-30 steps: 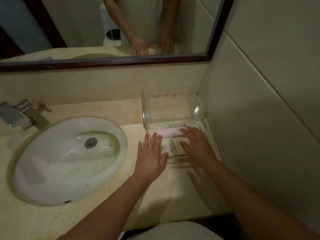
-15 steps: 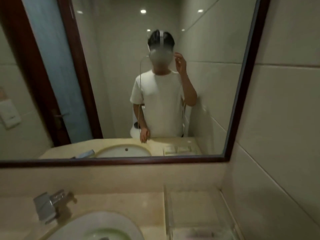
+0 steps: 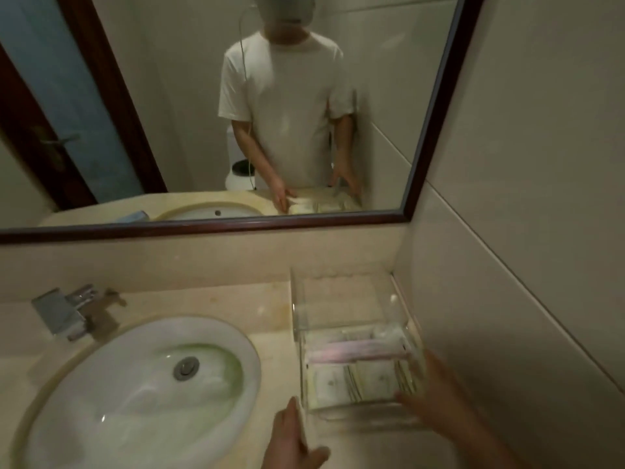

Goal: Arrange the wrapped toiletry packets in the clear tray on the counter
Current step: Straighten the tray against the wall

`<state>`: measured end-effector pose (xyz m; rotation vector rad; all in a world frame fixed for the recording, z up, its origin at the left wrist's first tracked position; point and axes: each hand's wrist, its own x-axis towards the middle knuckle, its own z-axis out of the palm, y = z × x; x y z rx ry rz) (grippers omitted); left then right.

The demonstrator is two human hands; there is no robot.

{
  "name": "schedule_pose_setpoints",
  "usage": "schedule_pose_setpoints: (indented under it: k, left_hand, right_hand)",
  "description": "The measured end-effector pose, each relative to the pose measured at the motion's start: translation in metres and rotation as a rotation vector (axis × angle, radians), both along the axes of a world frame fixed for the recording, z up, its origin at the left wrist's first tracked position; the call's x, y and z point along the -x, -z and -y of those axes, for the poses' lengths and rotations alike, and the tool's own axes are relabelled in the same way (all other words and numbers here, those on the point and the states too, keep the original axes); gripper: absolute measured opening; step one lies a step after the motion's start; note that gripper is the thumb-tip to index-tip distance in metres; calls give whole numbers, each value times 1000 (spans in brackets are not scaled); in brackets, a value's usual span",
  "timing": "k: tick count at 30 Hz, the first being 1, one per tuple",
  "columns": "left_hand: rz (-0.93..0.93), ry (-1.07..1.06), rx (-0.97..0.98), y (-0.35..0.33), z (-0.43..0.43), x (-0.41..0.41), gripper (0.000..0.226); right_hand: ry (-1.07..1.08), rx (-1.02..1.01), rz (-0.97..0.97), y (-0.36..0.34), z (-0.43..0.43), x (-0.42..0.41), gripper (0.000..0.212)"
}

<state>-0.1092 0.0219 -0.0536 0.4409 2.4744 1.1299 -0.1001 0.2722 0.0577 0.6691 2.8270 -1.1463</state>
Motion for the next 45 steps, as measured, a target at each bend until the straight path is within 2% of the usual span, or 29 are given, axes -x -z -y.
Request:
schedule_pose_setpoints:
  k: [1,3,6,8,10,14,17,20,22,27,29,35,37,39,45]
  left_hand:
    - [74,-100,54,-12,7,27,110]
    - [16,-190,124,-12,7,38,101]
    - [-38,-183,-93,-21,-11,31,72]
    - [-65,-231,-175,-16,-9,37,60]
    - [-52,-239,-163,-19,-10,38,56]
    - [-53,-250,-176,-18,-12,35,52]
    - [-80,-264,-204,-18,-13,34,48]
    - [-61,-297,-219,-19,-18,38,57]
    - [-69,-325,-206,-24,-20,48,54]
    - [-87,-327,-213,-32,-23,75,40]
    - [-87,-323,-210,-32,-25,81,39]
    - [-81,-326,-202,-33,-29,95,37]
    - [-60,-355,-208,-33,-31,97,28]
    - [-23,-412,-197,-32,-32,100,22]
    - [52,-479,-130,-23,-34,112,43]
  right_hand:
    - [8,38,114,21,-3,-12,102]
    - [57,-4,233,51,-8,-26,107]
    - [125,61,30,67,-9,-26,74]
    - [159,109,-74,77,-10,-23,71]
    - [151,155,-92,79,-11,-21,74]
    - [216,231,-82,84,-14,-22,64]
    - [231,245,-105,83,-18,-20,67]
    - [214,253,-83,74,-20,-10,64]
    - [207,247,-133,70,-18,0,63]
    - [136,225,-197,67,-19,25,88]
    - [119,218,-189,69,-21,31,92]
    - [129,164,-129,75,-27,43,72]
    - [134,191,-123,82,-29,46,69]
    - [162,246,-115,87,-31,48,51]
    - [273,325,-114,91,-31,51,33]
